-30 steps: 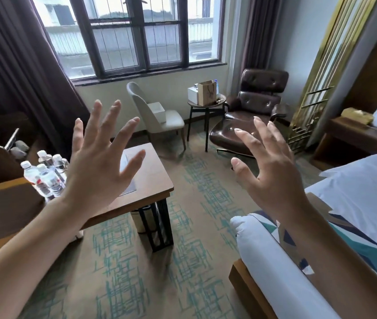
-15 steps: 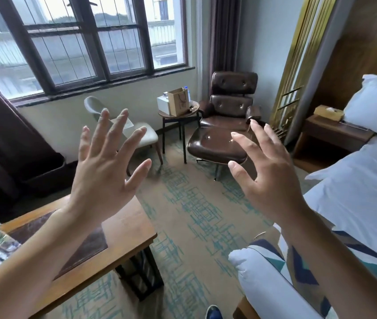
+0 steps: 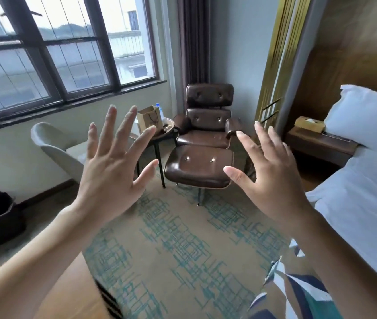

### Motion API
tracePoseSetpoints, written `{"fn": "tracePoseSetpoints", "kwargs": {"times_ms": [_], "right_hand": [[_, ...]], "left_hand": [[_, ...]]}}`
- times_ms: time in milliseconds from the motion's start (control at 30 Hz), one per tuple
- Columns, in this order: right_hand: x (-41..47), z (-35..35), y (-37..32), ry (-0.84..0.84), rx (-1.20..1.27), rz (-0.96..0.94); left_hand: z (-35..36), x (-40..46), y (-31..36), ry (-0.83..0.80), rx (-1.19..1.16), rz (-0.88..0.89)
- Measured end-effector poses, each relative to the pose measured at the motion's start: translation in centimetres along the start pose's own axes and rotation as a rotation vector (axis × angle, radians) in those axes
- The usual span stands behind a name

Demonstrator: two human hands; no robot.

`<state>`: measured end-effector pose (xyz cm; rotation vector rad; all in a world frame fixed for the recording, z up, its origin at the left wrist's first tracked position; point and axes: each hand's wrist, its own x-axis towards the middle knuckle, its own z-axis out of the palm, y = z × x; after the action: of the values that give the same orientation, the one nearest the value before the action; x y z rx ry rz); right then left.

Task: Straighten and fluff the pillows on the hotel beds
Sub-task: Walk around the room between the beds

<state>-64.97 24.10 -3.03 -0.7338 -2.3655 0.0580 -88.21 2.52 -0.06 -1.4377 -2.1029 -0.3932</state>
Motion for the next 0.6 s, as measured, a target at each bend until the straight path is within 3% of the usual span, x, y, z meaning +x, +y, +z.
{"fn": "tracePoseSetpoints", "kwargs": {"times_ms": [600], "right_hand": [[16.9,7.9,13.4,0.111,-0.252,0.329]], "left_hand": [[23.0,27.9,-3.4,0.028,-0.268,0.326]]}}
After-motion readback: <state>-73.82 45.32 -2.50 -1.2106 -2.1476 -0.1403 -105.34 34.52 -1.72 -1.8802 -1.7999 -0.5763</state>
